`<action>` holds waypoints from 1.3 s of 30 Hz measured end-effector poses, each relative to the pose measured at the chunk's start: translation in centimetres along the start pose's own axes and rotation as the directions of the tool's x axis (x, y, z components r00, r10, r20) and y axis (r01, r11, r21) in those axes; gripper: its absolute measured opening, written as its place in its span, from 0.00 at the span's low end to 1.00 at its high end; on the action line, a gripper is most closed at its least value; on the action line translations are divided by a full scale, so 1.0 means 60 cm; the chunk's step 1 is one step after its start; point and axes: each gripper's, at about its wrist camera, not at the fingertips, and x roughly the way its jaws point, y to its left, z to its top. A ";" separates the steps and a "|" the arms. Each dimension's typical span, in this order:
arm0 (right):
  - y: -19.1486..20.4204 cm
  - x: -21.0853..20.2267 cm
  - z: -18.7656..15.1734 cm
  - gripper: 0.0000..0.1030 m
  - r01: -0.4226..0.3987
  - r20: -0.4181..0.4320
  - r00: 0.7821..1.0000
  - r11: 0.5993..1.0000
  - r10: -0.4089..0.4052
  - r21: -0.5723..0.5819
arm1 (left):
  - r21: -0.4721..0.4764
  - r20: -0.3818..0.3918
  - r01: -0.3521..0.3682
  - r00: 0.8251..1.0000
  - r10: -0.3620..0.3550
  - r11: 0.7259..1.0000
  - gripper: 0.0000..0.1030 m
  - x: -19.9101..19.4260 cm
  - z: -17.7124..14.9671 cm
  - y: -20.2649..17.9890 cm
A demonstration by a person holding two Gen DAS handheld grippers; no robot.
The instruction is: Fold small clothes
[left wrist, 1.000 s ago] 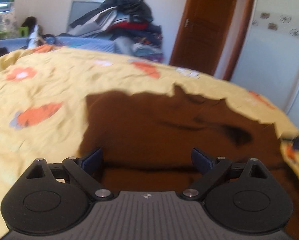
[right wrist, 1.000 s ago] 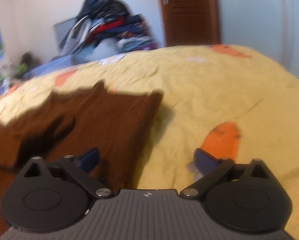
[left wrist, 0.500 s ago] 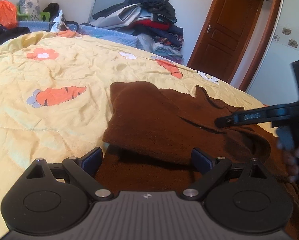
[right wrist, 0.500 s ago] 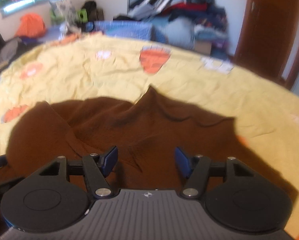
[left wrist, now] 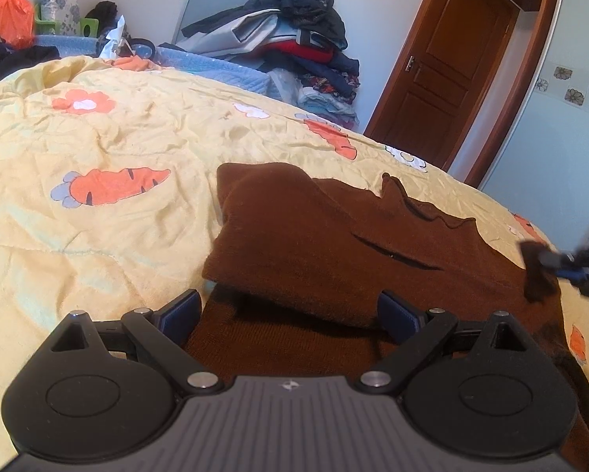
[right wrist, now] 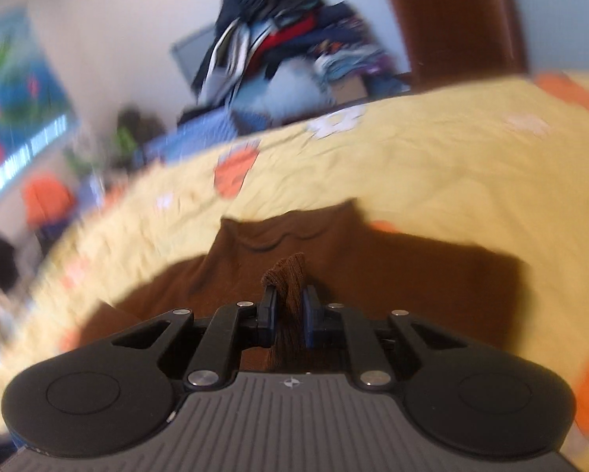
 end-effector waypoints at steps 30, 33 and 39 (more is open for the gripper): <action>-0.155 -0.077 -0.029 0.92 0.028 0.090 0.994 0.958 -0.056 0.284 | -0.223 -0.012 0.064 0.998 -0.068 0.973 0.96 -0.006 0.062 0.051; -0.158 -0.091 -0.010 0.86 0.135 0.130 0.978 0.968 -0.165 0.213 | -0.258 -0.095 0.057 0.992 -0.084 0.965 0.95 0.049 0.113 0.070; -0.177 -0.003 0.014 0.23 0.167 -0.027 0.986 0.965 -0.165 0.204 | -0.085 -0.242 0.014 0.970 -0.034 0.996 0.14 0.144 0.152 0.024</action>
